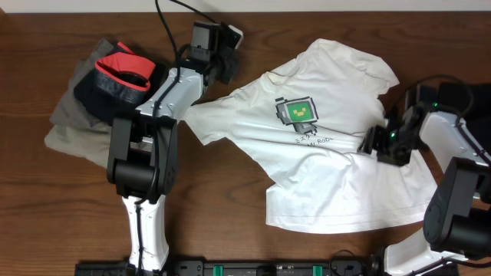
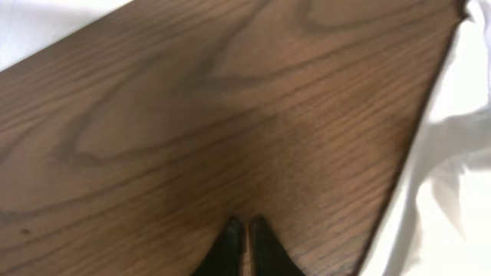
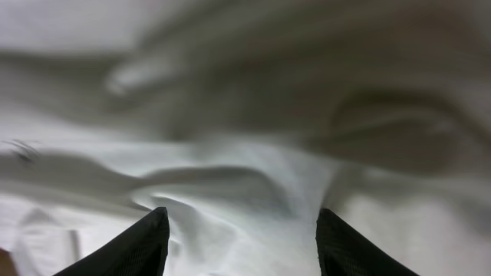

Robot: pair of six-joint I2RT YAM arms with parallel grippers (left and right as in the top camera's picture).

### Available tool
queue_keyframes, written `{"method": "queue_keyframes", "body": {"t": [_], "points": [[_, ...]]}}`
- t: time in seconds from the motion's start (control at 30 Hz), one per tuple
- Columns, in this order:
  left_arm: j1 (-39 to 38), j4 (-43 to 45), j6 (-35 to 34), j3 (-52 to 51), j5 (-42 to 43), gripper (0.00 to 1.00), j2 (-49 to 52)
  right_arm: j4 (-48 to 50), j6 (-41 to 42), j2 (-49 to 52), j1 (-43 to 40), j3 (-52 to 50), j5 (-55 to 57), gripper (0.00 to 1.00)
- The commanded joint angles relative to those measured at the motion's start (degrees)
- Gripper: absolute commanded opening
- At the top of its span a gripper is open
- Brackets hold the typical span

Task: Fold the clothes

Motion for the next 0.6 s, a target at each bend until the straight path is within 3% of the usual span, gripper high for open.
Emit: {"method": "queue_keyframes", "body": {"t": [0.0,0.1,0.57], "points": [[-1.0,-0.8,-2.2,0.9,8.8,0.34,-1.4,1.1,0.0,0.0,0.2,-0.7,0.3,0.59],[-3.1,-1.2,-2.8,0.9,14.1,0.57,-1.4,1.5,0.0,-0.1,0.2,-0.3,0.0,0.59],[-9.5,0.1,5.4,0.5,7.6,0.62,1.8,0.8,-2.1,-0.1,0.2,1.1,-4.9,0.59]]}}
